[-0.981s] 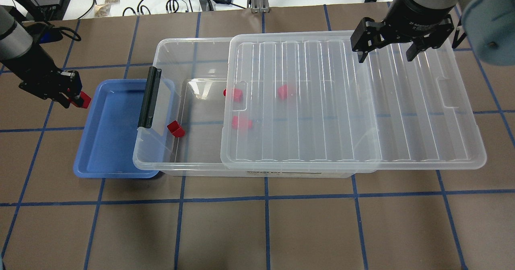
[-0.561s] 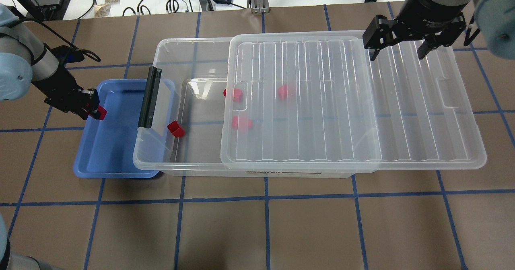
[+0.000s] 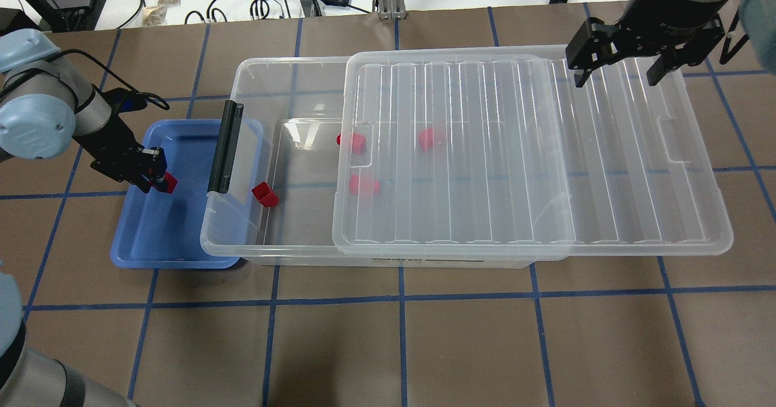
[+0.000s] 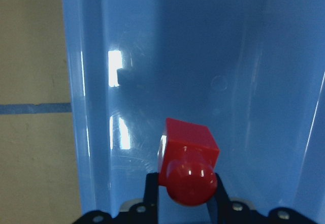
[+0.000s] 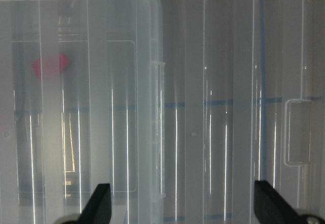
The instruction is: Place red block in blue tray from box
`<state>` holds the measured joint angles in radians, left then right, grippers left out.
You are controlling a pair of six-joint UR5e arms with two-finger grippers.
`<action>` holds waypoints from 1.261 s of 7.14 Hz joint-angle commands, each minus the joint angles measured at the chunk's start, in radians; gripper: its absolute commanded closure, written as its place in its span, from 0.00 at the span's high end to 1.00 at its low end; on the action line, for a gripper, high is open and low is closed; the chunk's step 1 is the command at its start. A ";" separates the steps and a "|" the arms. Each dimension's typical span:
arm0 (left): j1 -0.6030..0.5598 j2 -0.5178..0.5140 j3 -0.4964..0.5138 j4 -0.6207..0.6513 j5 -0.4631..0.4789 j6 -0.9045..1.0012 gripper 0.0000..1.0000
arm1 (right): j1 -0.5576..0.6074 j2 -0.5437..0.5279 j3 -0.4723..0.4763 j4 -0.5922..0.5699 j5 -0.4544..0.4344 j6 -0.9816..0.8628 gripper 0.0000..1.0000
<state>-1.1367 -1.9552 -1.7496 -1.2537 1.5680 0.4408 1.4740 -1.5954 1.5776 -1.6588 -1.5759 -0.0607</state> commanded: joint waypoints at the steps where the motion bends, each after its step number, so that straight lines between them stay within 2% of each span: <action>1: -0.002 -0.022 -0.001 0.000 0.000 0.013 0.27 | -0.076 0.000 0.002 0.007 -0.007 -0.115 1.00; 2: 0.000 -0.022 -0.001 0.000 0.000 0.018 0.76 | -0.157 0.000 0.012 0.010 -0.001 -0.213 1.00; 3: 0.000 -0.021 0.001 0.002 0.000 0.021 0.91 | -0.222 0.002 0.022 0.005 -0.001 -0.313 1.00; 4: -0.002 -0.018 0.001 0.002 -0.002 0.019 1.00 | -0.278 0.015 0.042 -0.010 -0.001 -0.432 1.00; 6: -0.014 0.024 0.036 -0.007 0.013 0.007 1.00 | -0.424 0.028 0.097 -0.028 0.002 -0.581 1.00; 7: -0.014 0.062 0.098 -0.048 0.015 0.007 1.00 | -0.467 0.047 0.142 -0.103 -0.001 -0.631 1.00; 9: -0.044 0.135 0.243 -0.233 0.018 -0.016 1.00 | -0.529 0.112 0.221 -0.250 0.004 -0.694 1.00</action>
<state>-1.1591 -1.8648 -1.5883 -1.3869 1.5826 0.4410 0.9861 -1.5211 1.7529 -1.8276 -1.5749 -0.7224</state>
